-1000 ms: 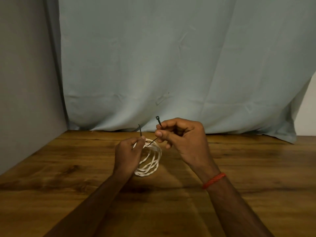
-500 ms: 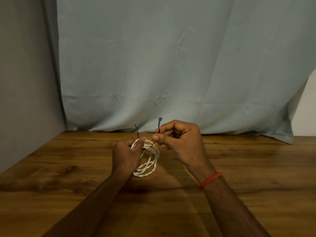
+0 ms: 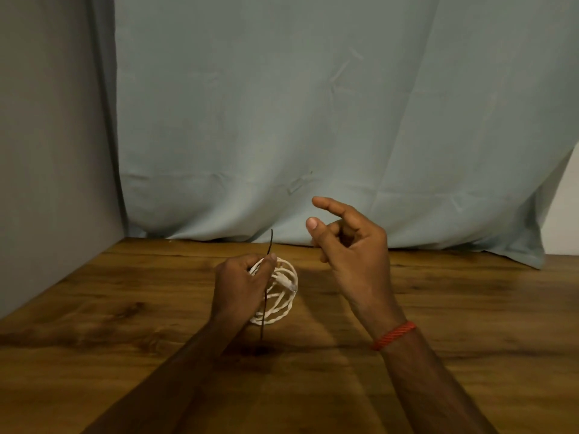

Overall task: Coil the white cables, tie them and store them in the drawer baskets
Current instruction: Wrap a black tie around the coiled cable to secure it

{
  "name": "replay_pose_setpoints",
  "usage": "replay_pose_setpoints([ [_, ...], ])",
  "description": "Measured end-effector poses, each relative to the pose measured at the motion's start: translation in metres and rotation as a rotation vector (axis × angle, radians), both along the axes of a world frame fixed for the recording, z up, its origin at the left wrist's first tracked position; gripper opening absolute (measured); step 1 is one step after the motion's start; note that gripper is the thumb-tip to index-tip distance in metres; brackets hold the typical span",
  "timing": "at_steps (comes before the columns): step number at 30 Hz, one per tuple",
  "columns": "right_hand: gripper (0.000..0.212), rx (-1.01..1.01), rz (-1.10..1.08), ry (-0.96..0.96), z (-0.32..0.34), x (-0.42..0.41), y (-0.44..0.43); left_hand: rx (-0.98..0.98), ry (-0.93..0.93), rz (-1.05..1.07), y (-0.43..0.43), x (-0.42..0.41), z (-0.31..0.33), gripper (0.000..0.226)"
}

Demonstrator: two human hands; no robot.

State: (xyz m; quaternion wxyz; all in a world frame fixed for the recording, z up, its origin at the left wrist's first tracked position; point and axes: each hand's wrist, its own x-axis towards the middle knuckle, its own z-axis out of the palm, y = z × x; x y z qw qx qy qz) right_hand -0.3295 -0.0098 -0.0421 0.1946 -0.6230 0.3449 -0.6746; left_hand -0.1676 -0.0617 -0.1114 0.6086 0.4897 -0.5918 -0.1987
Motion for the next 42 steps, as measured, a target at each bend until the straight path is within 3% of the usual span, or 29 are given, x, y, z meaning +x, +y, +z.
replay_pose_setpoints([
  [4,0.011,0.029,-0.047,0.131,-0.003,-0.004,-0.007,-0.039,-0.019,-0.004,-0.001,0.0,-0.001,0.021],
  [11,0.014,0.199,0.364,0.656,-0.007,0.006,0.003,0.033,0.058,-0.039,-0.002,0.002,-0.002,0.026],
  [15,0.027,-0.01,0.333,1.149,-0.023,0.035,0.015,0.085,0.127,-0.08,0.001,0.001,0.001,0.027],
  [17,0.029,-0.12,0.299,1.255,-0.035,0.047,0.015,0.102,0.158,-0.097,0.0,0.005,0.001,0.024],
  [21,0.031,-0.052,0.28,1.401,-0.046,0.053,0.013,0.067,0.148,-0.077,-0.004,0.009,0.0,0.023],
  [35,0.028,-0.08,0.243,1.389,-0.044,0.044,0.007,-0.02,0.177,-0.066,-0.007,0.005,-0.007,0.014],
  [38,0.018,-0.013,0.296,1.254,-0.029,0.036,0.01,-0.024,0.195,-0.087,-0.009,0.006,-0.009,0.015],
  [42,0.014,0.063,0.402,0.926,-0.012,0.026,0.014,-0.027,0.188,-0.08,-0.016,0.01,-0.013,0.018],
])
